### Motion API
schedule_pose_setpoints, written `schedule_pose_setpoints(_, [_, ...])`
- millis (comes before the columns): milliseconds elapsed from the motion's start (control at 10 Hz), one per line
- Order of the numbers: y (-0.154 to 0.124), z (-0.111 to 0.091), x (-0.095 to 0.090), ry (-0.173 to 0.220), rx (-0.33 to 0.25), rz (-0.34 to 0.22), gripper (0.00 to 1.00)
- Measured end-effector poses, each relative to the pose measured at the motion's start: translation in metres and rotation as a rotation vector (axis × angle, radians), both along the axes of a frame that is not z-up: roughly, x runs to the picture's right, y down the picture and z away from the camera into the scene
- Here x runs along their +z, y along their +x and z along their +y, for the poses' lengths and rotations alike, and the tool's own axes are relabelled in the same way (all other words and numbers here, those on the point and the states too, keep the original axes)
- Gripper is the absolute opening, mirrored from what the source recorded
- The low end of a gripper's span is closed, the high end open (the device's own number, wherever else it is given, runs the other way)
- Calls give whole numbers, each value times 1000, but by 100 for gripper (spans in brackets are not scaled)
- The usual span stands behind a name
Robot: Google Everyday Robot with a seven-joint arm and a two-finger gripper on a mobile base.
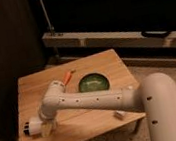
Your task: Place the ceramic cup in the ceramic bowl
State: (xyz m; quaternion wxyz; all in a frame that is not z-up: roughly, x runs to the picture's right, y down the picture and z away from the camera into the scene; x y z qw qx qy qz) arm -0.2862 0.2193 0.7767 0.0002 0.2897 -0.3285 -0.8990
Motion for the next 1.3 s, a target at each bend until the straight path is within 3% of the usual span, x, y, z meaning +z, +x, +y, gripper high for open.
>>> schedule_pose_setpoints(100, [0, 3, 2, -13, -13, 2, 74])
schedule_pose_setpoints(500, [2, 11, 7, -64, -55, 17, 31])
schedule_pose_setpoints(800, [11, 11, 6, -67, -94, 60, 3])
schedule_pose_setpoints(1100, [39, -23, -21, -18, -97, 132, 0])
schedule_pose_setpoints(1300, [76, -58, -46, 26, -120, 224, 0])
